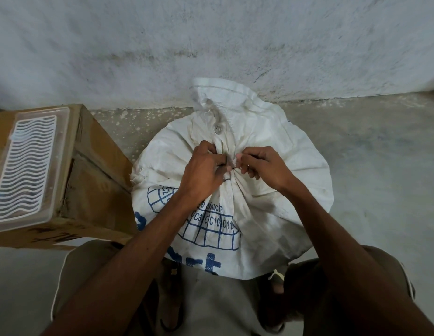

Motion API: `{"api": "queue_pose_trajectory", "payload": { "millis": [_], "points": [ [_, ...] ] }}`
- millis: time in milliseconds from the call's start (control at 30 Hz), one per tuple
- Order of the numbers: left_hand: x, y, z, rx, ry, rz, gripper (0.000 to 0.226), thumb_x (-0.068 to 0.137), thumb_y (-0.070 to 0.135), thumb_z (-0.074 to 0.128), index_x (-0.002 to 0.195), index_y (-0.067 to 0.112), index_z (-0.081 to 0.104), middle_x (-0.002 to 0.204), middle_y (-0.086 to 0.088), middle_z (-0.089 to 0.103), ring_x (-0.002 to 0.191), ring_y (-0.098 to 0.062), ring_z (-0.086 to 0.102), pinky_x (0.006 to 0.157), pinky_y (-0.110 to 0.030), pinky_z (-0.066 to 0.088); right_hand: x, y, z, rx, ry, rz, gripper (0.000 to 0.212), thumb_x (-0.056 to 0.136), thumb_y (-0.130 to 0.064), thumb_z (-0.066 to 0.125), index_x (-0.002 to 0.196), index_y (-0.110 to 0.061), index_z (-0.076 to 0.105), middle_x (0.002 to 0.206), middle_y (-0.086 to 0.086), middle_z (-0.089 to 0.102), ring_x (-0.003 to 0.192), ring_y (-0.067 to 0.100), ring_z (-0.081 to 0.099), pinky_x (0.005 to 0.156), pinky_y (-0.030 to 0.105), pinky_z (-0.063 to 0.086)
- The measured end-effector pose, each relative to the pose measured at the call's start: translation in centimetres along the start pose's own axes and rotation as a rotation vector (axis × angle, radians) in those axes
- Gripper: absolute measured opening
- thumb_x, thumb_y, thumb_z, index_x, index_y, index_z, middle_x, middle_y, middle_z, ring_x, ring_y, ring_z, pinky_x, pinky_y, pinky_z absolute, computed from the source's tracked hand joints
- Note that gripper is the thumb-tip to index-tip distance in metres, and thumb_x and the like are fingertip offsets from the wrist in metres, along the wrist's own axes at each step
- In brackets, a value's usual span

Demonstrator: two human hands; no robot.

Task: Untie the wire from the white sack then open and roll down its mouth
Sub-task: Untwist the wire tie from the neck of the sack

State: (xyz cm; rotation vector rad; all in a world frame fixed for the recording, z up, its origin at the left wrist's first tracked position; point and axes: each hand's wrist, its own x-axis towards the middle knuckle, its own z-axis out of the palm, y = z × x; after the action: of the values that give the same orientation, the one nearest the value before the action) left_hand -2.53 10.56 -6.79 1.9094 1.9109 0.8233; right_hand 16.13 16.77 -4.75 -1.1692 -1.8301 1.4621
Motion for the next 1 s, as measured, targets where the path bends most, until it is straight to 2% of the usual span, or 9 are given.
{"api": "queue_pose_trajectory", "payload": {
  "millis": [67, 133, 233, 367, 667, 767, 833, 900, 1000],
  "points": [
    [0.3, 0.1, -0.4, -0.089, 0.036, -0.047, 0.012, 0.084, 0.026, 0.081, 0.096, 0.023, 0.081, 0.1, 0.003, 0.061, 0.091, -0.007, 0.062, 0.08, -0.024, 0.051, 0.0, 0.5, 0.2, -0.1, 0.024, -0.043, 0.02, 0.097, -0.023, 0.065, 0.085, -0.01, 0.075, 0.074, 0.01, 0.069, 0.06, 0.013, 0.06, 0.056, 0.019, 0.046],
    [0.6, 0.2, -0.9, -0.19, 0.076, -0.105, 0.007, 0.081, 0.024, 0.084, 0.087, 0.022, 0.082, 0.082, 0.019, 0.064, 0.075, 0.004, 0.064, 0.071, -0.011, 0.047, -0.2, 0.9, 1.0, -0.273, 0.062, -0.168, 0.005, 0.092, -0.012, 0.07, 0.09, -0.01, 0.074, 0.078, 0.0, 0.068, 0.068, 0.011, 0.063, 0.064, 0.021, 0.049],
    [1.1, 0.0, -1.5, -0.293, 0.097, -0.22, 0.008, 0.078, 0.03, 0.085, 0.081, 0.023, 0.082, 0.071, 0.02, 0.072, 0.068, 0.009, 0.067, 0.065, -0.002, 0.043, -0.5, 1.2, 2.1, -0.503, 0.091, -0.339, 0.01, 0.086, 0.0, 0.069, 0.092, -0.007, 0.071, 0.084, 0.002, 0.063, 0.072, 0.015, 0.059, 0.068, 0.026, 0.05],
    [1.2, -0.5, -2.0, -0.33, 0.11, -0.335, 0.008, 0.076, 0.028, 0.086, 0.073, 0.025, 0.08, 0.065, 0.016, 0.073, 0.065, 0.007, 0.069, 0.067, -0.012, 0.051, -0.4, 1.4, 2.8, -0.568, 0.154, -0.382, 0.006, 0.088, -0.007, 0.073, 0.093, -0.01, 0.074, 0.087, -0.001, 0.063, 0.069, 0.008, 0.056, 0.069, 0.017, 0.046],
    [0.6, -1.2, -2.4, -0.124, 0.048, -0.361, 0.012, 0.078, 0.021, 0.082, 0.073, 0.011, 0.077, 0.059, 0.019, 0.061, 0.07, -0.009, 0.066, 0.062, -0.022, 0.048, 0.2, 1.2, 4.9, -0.656, 0.19, -0.211, 0.007, 0.09, -0.012, 0.066, 0.086, -0.01, 0.071, 0.083, 0.0, 0.06, 0.077, 0.017, 0.058, 0.074, 0.041, 0.054],
    [0.8, -1.1, -2.6, -0.401, -0.041, -0.577, 0.016, 0.082, 0.006, 0.071, 0.071, -0.005, 0.073, 0.06, -0.007, 0.069, 0.061, -0.02, 0.064, 0.059, -0.039, 0.052, 0.1, 1.0, 5.2, -0.685, 0.19, -0.169, 0.005, 0.09, -0.013, 0.063, 0.087, -0.008, 0.064, 0.087, 0.003, 0.057, 0.08, 0.021, 0.058, 0.074, 0.045, 0.053],
    [1.0, -0.8, -3.1, -0.61, -0.1, -0.681, 0.017, 0.089, -0.003, 0.061, 0.076, -0.011, 0.07, 0.067, -0.018, 0.068, 0.062, -0.027, 0.057, 0.064, -0.041, 0.046, -0.2, 0.9, 5.3, -0.703, 0.21, -0.207, 0.004, 0.091, -0.012, 0.062, 0.089, -0.009, 0.06, 0.09, 0.003, 0.056, 0.078, 0.022, 0.057, 0.069, 0.046, 0.053],
    [1.2, -0.7, -3.7, -0.736, -0.118, -0.76, 0.017, 0.094, -0.003, 0.06, 0.08, -0.008, 0.07, 0.072, -0.019, 0.068, 0.061, -0.026, 0.058, 0.067, -0.038, 0.047, -0.4, 0.9, 5.4, -0.727, 0.243, -0.304, 0.003, 0.093, -0.011, 0.061, 0.093, -0.008, 0.059, 0.093, 0.003, 0.055, 0.076, 0.021, 0.055, 0.065, 0.046, 0.053],
    [1.2, -0.6, -4.2, -0.836, -0.115, -0.819, 0.015, 0.096, 0.0, 0.061, 0.085, -0.002, 0.07, 0.07, -0.012, 0.07, 0.053, -0.014, 0.061, 0.059, -0.027, 0.054, -1.0, 0.9, 5.6, -0.725, 0.275, -0.457, 0.012, 0.096, -0.011, 0.062, 0.108, -0.009, 0.065, 0.104, 0.003, 0.058, 0.086, 0.018, 0.059, 0.068, 0.033, 0.054]
  ]
}}
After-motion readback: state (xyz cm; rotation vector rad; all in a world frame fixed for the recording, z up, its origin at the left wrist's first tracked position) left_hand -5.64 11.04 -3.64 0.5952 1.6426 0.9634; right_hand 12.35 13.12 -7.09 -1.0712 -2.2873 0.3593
